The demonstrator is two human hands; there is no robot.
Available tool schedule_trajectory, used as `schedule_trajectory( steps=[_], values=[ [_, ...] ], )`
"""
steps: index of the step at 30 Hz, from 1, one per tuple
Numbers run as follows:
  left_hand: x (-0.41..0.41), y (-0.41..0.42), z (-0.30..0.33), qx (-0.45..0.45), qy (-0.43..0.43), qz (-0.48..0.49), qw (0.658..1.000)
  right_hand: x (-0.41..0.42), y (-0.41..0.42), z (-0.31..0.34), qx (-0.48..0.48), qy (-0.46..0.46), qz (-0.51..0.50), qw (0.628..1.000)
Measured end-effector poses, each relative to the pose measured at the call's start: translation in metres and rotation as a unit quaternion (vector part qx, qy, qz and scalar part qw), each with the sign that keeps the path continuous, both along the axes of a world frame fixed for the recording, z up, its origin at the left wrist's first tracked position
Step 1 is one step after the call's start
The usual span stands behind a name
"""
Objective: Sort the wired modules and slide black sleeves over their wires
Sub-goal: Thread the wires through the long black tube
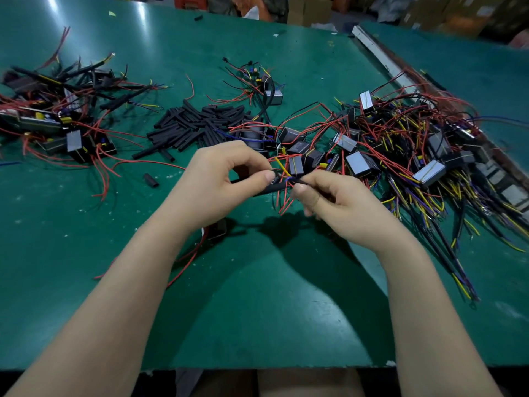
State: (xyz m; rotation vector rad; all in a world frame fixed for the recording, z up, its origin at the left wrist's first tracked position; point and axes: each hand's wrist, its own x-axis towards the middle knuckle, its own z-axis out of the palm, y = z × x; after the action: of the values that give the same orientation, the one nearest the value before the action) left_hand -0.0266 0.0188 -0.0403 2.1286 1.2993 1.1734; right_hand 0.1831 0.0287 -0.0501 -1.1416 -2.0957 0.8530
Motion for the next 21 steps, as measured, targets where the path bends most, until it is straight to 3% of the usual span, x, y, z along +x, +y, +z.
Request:
schedule_trajectory(
  steps=[5,12,16,21],
  values=[
    [-0.003,0.001,0.0,-0.059,-0.024,-0.038,0.997,-0.006,-0.003,0.002,0.041,0.05,-0.003,0.998],
    [0.0,0.001,-0.003,-0.069,0.006,-0.059,0.996,-0.009,-0.004,0.0,0.1,-0.026,-0.02,0.994],
    [0.002,-0.001,-0.001,-0.083,-0.029,-0.067,0.994,-0.013,-0.006,0.002,0.127,0.02,-0.037,0.991],
    [0.004,-0.001,-0.002,-0.084,0.018,-0.049,0.995,-0.015,-0.006,0.0,0.114,-0.038,-0.032,0.992]
  ],
)
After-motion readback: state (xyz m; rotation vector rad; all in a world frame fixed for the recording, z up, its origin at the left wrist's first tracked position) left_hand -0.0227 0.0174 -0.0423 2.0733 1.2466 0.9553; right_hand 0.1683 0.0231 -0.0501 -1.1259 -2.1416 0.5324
